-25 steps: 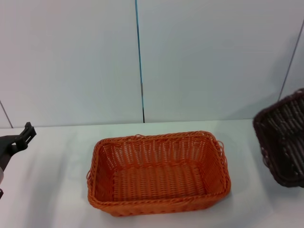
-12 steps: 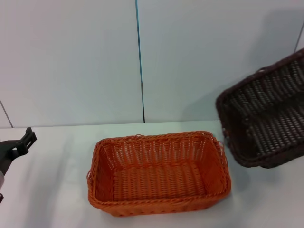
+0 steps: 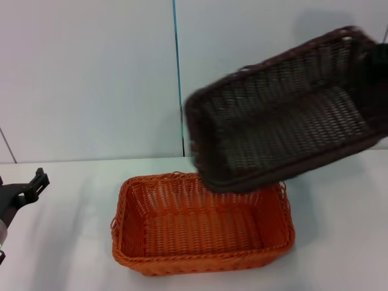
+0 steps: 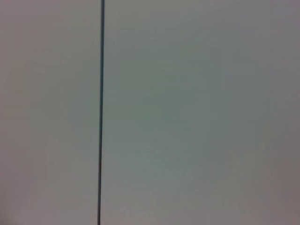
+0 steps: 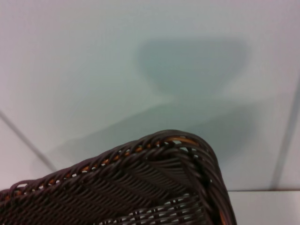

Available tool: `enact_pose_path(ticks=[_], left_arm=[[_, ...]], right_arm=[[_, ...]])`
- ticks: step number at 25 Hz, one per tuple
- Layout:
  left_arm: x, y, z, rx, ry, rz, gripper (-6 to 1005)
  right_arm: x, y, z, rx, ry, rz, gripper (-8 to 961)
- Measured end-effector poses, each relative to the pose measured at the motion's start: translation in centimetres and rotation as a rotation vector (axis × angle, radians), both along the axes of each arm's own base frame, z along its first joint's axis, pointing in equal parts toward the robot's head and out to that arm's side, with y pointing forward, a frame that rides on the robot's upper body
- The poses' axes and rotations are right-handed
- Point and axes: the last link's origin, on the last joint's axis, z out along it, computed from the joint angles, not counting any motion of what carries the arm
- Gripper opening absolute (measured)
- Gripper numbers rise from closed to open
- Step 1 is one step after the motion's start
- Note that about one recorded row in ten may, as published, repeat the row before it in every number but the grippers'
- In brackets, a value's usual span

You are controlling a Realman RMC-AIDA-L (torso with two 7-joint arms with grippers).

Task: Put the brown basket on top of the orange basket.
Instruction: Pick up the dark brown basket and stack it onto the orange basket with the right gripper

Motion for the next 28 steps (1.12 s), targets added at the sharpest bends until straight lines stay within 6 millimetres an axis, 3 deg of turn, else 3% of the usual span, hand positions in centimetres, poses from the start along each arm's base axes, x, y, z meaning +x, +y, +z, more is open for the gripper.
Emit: enact_pose_path(ticks=[8,14,23,28], left_arm=[[-0.4,0.1,0.4,-0.026,0.023,0.018,902],[-0.3,0.4,0.9,-0.031,0.038,0.016,902],[-0.1,0.9,1.4,-0.051,0.056,0.021,902],[0.4,1.3,1.4,-0.073,0.086,0.018,902]], right_arm=[[-0.5,0.4,-6.1,-0.010,0.147,0.076,133],[-0.7,0.2,-9.0,-0.006,0.233,0.133,133],[3.2,-0.2,-11.6,0.012,0.317,0.077,133],[3.9,-0.2,-13.1,0.022,0.326,0.080,133]])
